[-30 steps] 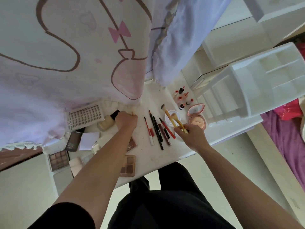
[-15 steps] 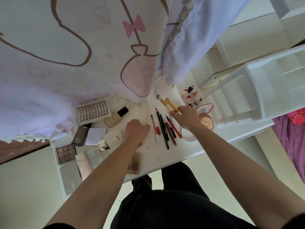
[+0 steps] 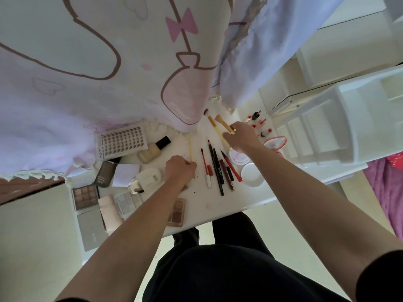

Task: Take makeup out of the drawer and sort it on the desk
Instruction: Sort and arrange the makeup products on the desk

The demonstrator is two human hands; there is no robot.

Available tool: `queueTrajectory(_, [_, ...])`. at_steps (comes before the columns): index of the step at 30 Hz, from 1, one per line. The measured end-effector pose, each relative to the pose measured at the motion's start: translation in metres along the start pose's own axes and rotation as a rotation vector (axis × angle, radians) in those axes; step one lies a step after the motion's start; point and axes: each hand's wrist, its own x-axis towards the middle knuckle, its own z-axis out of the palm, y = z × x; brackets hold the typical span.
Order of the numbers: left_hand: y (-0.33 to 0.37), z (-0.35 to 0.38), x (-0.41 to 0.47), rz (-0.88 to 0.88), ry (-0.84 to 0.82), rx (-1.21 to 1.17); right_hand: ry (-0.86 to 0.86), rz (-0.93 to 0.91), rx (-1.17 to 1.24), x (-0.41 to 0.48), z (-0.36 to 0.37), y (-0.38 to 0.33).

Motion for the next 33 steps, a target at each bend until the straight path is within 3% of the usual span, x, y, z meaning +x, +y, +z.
queueTrajectory(7, [0.003, 0.000, -0.002, -0.014, 0.011, -0.005, 0.096, 0.002, -0.039, 0.007, -0.005, 0.004])
queueTrajectory(15, [0.005, 0.001, -0.001, -0.025, 0.010, -0.016, -0.017, -0.010, -0.122, 0.016, 0.007, -0.009])
queueTrajectory(33, [0.003, 0.003, 0.004, -0.048, 0.025, -0.045, 0.049, 0.063, 0.025, 0.033, 0.005, -0.013])
